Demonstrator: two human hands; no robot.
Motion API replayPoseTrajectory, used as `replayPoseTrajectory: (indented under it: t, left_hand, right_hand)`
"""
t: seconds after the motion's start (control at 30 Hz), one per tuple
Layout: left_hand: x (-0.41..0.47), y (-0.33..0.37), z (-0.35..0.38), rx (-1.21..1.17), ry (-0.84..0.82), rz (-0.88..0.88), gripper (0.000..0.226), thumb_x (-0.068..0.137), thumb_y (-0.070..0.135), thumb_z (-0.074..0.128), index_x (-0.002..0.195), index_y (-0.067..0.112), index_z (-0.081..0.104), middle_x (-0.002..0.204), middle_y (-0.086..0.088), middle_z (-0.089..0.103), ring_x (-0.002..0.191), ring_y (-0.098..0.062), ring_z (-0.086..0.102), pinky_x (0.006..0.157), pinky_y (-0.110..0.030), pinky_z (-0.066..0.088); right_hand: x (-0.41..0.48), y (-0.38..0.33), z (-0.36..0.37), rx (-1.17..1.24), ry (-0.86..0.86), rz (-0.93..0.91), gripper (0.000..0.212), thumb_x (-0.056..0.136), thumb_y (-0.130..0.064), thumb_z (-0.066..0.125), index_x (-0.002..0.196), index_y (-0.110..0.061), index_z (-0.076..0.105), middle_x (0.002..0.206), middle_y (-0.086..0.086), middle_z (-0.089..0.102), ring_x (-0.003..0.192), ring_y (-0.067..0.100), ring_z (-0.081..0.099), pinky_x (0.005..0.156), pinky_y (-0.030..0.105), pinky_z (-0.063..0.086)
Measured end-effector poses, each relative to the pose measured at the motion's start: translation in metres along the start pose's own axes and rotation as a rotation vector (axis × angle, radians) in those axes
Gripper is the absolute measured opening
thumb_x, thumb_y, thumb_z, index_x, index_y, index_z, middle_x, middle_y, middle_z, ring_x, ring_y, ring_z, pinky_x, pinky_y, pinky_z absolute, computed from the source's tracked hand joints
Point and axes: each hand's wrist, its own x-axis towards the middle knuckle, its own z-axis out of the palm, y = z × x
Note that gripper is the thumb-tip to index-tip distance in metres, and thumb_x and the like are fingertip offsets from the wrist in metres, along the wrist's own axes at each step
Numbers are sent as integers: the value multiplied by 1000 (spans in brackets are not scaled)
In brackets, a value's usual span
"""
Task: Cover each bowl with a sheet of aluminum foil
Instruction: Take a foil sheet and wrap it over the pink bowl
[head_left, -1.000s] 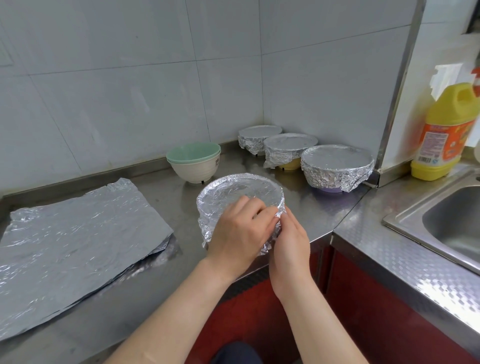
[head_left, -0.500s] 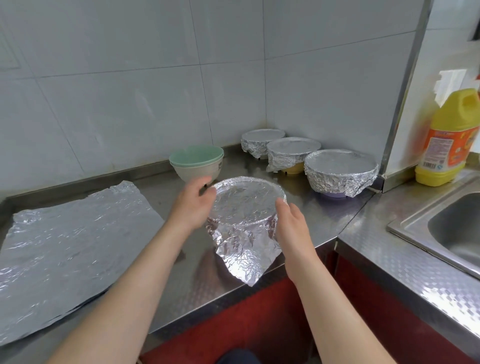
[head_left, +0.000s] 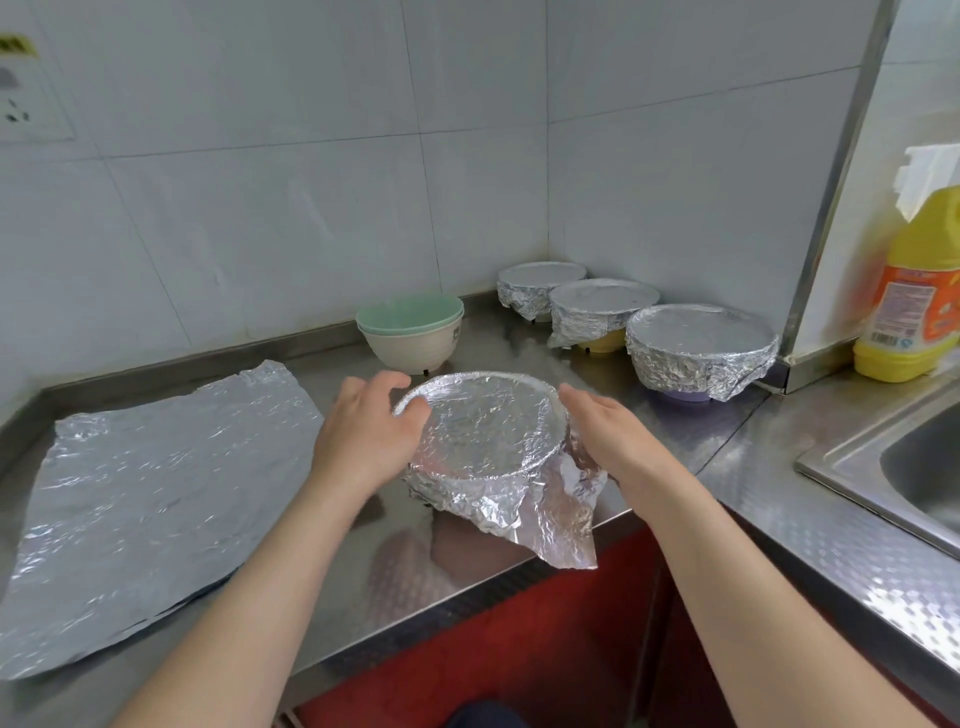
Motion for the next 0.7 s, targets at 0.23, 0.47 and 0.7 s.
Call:
replayPoseTrajectory:
  t: [0.23, 0.47, 0.7]
  left_hand:
    - [13, 7, 17, -636, -191, -85, 20, 97, 17, 50, 112, 21, 64, 100, 1, 57, 93, -14, 51, 74, -19, 40]
    - [13, 4, 26, -658, -113, -82, 38, 99, 8, 41, 135, 8, 52, 124, 6, 59, 102, 1, 50, 87, -10, 36]
    - [3, -6, 21, -666, -150, -123, 44, 94, 6, 47, 137, 13, 49, 107, -3, 63, 97, -18, 59, 80, -25, 45]
  right_hand:
    - [20, -3, 10, -113, -1, 13, 40, 103, -35, 34, 116, -6, 58, 93, 7, 56, 81, 13, 59, 77, 29, 46]
    - [27, 3, 23, -96, 87, -12, 33, 102, -21, 32, 73, -9, 42, 66, 9, 41, 45, 13, 29, 43, 25, 23]
    - [29, -4, 7, -55, -38, 69, 41, 95, -44, 45, 112, -11, 62, 108, 10, 62, 92, 25, 62, 86, 41, 48]
